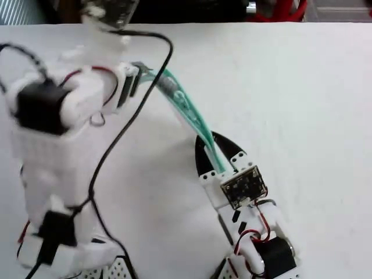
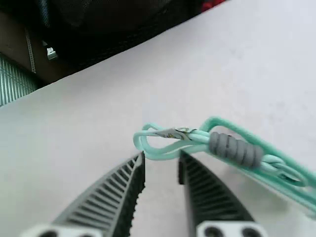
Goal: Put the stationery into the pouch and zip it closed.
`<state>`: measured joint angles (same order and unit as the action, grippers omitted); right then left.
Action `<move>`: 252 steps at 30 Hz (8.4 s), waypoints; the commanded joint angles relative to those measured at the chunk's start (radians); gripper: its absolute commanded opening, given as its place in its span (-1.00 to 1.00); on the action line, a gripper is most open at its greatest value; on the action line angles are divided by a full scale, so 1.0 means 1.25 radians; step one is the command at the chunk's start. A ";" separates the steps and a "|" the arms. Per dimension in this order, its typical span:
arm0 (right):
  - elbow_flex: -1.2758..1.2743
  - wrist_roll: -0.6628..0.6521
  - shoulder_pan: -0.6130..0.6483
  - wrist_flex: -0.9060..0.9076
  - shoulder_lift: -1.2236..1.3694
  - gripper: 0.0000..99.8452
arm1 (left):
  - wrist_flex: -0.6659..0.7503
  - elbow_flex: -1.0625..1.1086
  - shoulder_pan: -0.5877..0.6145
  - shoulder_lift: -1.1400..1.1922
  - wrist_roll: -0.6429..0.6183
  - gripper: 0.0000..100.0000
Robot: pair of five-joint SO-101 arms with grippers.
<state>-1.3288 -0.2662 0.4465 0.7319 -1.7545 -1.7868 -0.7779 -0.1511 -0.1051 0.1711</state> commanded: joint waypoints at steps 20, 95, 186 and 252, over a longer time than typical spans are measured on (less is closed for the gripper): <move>-0.006 0.005 -0.012 -0.003 0.004 -0.96 | 0.054 0.275 -0.144 -0.144 -0.628 -0.50; -0.041 0.004 -0.012 -0.023 0.004 -0.96 | 0.390 0.341 0.078 -0.074 -0.717 -0.95; -0.112 -0.029 0.006 -0.082 0.006 -0.96 | 0.280 0.075 0.380 0.762 0.232 -0.95; 0.405 0.185 -0.229 -0.253 1.145 -0.96 | -0.002 0.061 0.148 0.781 0.414 -0.95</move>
<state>-0.9866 -0.0437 0.1734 0.4112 -0.5194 -1.7622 -0.7227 0.1112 0.9045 0.6790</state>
